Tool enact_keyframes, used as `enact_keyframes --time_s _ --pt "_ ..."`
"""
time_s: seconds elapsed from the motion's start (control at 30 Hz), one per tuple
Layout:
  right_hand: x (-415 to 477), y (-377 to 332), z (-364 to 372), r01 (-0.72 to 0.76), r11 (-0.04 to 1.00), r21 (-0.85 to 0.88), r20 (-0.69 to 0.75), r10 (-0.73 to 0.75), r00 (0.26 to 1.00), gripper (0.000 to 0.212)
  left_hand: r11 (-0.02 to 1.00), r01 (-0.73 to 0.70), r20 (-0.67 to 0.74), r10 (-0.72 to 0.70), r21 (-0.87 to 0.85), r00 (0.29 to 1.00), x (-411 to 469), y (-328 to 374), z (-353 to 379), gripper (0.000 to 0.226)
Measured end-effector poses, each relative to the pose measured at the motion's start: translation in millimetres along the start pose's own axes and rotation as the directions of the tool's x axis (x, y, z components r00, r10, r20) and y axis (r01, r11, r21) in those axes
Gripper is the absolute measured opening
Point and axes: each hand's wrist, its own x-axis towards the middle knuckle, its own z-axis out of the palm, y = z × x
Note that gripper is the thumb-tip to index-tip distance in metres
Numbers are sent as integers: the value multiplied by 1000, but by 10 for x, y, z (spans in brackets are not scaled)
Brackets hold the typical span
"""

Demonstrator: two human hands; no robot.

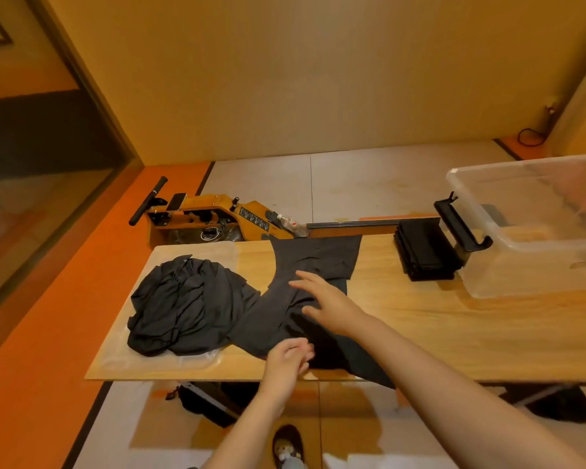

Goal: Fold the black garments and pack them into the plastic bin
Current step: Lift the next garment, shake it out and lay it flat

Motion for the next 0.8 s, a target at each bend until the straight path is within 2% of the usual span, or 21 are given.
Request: enact_keyframes --time_s 0.1,0.2,0.33,0.4,0.47,0.57,0.6,0.67,0.7,0.73,0.8 --pt "-111 407 6 -136 991 -13 -78 135 988 52 981 -74 -101 94 180 990 277 39 -466 11" --pt "-315 683 77 -296 954 51 -178 301 937 44 902 -135 -112 197 410 974 600 104 -824 16" --pt "-798 1082 400 -599 800 34 -252 586 770 42 742 -92 -111 219 664 969 1001 60 -1119 32" --pt "-999 1207 545 -687 726 -30 -271 655 705 47 668 -39 -124 195 743 973 1156 -23 -1196 40" --pt "-1093 1230 642 -707 701 -88 -308 656 689 47 587 -3 -130 185 810 974 1248 -101 -1233 45" --pt "-1074 1152 779 -718 689 -104 -331 656 678 29 476 5 -96 167 880 981 1337 -158 -1232 43" --pt "-1059 1137 824 -717 690 -100 -346 652 675 22 456 -1 -77 152 890 985 1357 -168 -1224 39" --pt "-1040 1130 861 -702 707 -87 -369 632 682 14 426 6 -71 138 905 988 1382 -158 -1209 16" --pt "-1028 1132 841 -692 720 -48 -375 629 681 12 442 8 -72 128 897 989 1389 -140 -1206 12" --pt "-1017 1129 800 -686 727 36 -359 650 670 11 470 4 -70 124 883 990 1406 -127 -1207 24" --pt "-978 1126 649 -642 721 262 -307 692 653 10 599 -21 -59 114 800 992 1442 -42 -1225 34"
